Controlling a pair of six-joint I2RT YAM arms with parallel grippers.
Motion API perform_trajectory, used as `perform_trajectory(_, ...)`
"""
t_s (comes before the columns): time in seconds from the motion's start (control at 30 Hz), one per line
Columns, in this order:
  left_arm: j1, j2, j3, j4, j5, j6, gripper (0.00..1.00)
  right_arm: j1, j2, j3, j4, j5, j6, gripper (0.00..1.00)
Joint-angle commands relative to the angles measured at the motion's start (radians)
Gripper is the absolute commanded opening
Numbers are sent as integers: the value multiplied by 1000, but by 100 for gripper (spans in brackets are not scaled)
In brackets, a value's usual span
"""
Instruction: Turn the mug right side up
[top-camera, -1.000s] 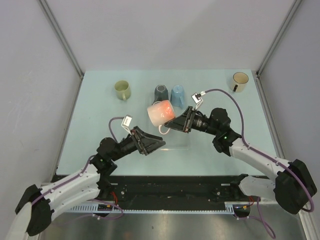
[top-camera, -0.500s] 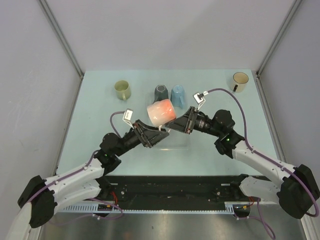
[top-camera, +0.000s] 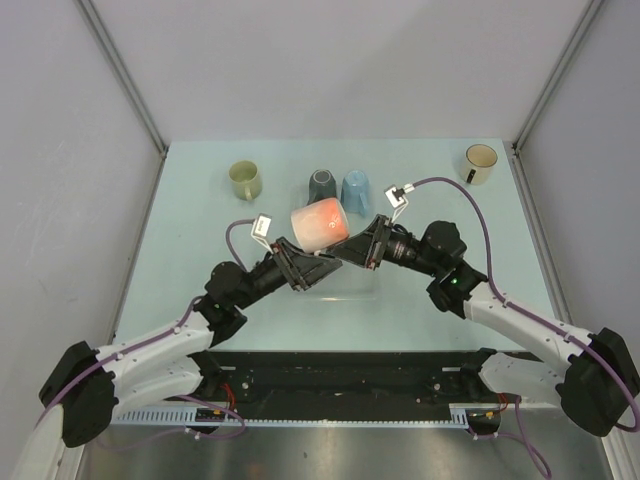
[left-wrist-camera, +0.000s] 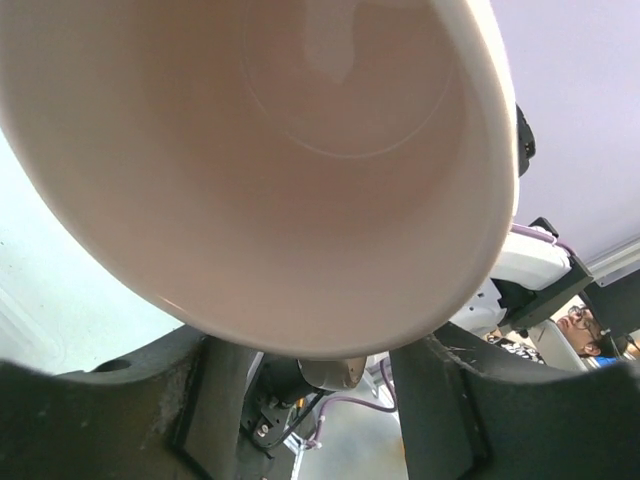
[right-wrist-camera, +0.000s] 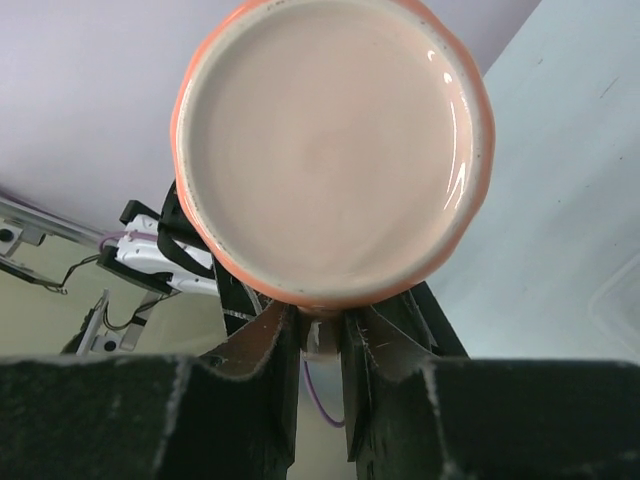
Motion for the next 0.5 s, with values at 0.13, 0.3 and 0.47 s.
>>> perform_trajectory(0.13,-23,-1,64,117,14,-22,46,45,-29,64,18,18,-67,0)
perform_trajectory(0.3,-23,-9,77,117,20,-27,39,48,-32,64,10,17,-68,0)
perform_trajectory(0.47,-23,-20,77,134,19,-44,33,52,-33,64,-7,15,-73,0)
